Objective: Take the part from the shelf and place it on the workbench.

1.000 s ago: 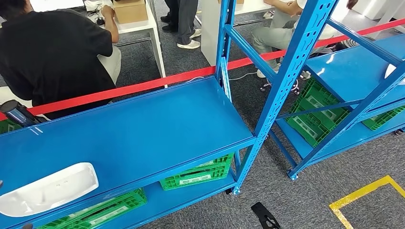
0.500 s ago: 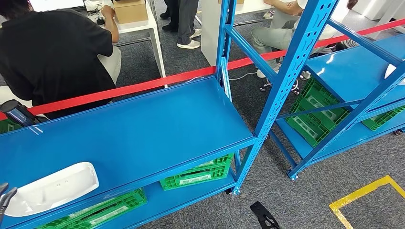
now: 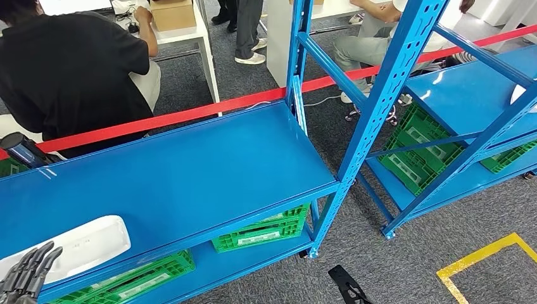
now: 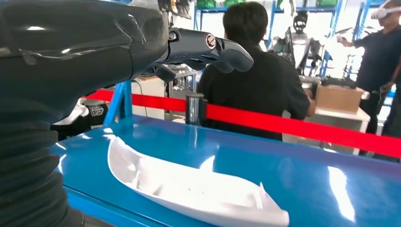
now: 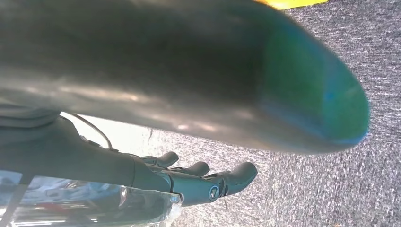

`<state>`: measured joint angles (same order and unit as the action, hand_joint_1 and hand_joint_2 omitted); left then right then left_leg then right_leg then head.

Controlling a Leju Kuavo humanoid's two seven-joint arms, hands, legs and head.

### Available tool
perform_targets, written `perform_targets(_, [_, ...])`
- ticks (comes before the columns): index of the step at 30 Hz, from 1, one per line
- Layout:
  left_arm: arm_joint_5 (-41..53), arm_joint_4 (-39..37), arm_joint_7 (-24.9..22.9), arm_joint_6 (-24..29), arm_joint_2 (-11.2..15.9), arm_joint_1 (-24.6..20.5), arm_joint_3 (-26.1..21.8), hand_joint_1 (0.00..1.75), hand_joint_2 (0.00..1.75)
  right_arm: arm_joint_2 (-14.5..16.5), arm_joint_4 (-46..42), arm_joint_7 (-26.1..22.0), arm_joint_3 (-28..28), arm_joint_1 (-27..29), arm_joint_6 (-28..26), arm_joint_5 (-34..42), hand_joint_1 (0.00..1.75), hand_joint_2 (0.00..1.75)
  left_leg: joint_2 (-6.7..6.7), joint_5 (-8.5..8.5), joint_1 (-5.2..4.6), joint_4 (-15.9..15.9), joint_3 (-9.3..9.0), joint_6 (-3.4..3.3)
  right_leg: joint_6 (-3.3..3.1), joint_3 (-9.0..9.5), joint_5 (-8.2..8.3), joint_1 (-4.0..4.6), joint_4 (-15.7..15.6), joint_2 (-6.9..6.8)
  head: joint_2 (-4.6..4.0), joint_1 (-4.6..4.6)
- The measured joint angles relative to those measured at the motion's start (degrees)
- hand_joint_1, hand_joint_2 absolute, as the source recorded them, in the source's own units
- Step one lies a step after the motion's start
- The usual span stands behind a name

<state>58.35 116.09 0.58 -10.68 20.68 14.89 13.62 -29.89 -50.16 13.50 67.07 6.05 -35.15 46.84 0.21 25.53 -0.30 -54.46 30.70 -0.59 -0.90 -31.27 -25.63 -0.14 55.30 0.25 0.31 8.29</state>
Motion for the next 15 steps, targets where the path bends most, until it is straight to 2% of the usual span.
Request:
perform_targets(7, [-1.8,-2.7,0.4,-3.5,-0.5,-2.5,1.4,0.00,1.75,0.2,0.1,1.2,-1.9,0.8,0.0,-1.3,0.00,0.00,0.00,-0.01,0.00,0.0,0.00,-0.01,0.00,-0.01,0.00,0.00,0.0,0.00,0.00,0.02])
perform_targets(15, [-1.5,-5.9,-1.0,-4.9,-0.5,-3.7,2.2,0.00,1.75,0.4,-0.7,3.1,-4.4,2.5,0.0,-3.3,0.00,0.00,0.00,0.00,-0.01,0.0,0.05,-0.02,0.00,-0.06,0.00,-0.01,0.0,0.00,0.00,0.01])
